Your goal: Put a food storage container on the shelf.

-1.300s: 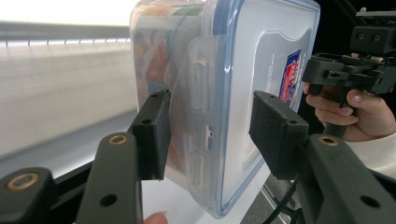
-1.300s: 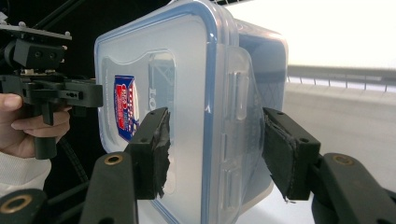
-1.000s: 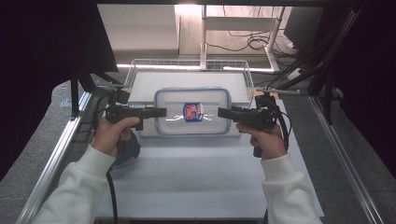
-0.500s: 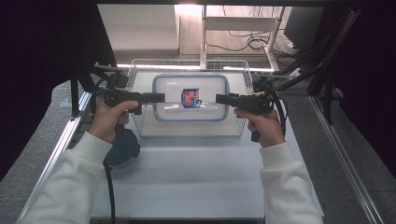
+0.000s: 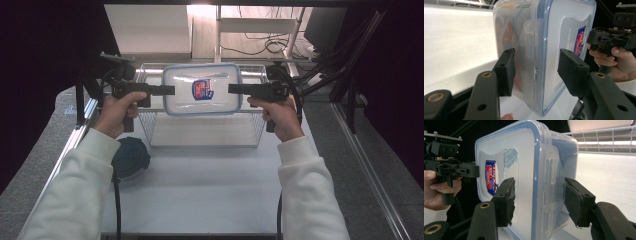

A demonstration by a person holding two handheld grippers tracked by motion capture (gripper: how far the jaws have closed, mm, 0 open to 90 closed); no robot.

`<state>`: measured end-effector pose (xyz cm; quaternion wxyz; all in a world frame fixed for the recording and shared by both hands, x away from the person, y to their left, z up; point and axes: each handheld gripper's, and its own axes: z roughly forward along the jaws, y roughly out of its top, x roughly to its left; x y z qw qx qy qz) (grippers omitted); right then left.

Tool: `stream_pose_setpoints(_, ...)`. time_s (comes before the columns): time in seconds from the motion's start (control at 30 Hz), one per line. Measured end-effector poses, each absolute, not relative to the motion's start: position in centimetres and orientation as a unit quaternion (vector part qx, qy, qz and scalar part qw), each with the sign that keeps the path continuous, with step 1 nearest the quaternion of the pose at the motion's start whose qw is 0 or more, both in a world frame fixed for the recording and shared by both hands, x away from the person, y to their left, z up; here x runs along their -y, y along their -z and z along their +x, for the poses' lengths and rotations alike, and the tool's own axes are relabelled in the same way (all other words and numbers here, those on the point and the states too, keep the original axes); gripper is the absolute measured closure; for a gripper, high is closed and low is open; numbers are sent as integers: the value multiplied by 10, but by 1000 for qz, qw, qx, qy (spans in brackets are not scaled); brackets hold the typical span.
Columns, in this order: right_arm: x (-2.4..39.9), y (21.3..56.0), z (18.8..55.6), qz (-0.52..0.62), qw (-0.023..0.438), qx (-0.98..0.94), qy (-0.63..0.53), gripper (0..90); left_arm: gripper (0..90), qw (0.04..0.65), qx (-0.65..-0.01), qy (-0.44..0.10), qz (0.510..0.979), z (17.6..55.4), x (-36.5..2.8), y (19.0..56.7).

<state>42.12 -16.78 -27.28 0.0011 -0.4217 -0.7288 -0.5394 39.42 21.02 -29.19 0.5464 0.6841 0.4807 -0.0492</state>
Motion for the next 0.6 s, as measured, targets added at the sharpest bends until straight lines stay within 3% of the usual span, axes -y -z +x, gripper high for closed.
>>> stream_pose_setpoints(0.6,167,286,460,-456,22,719,524,431,476,519,-501,61,690,439,-205,297)
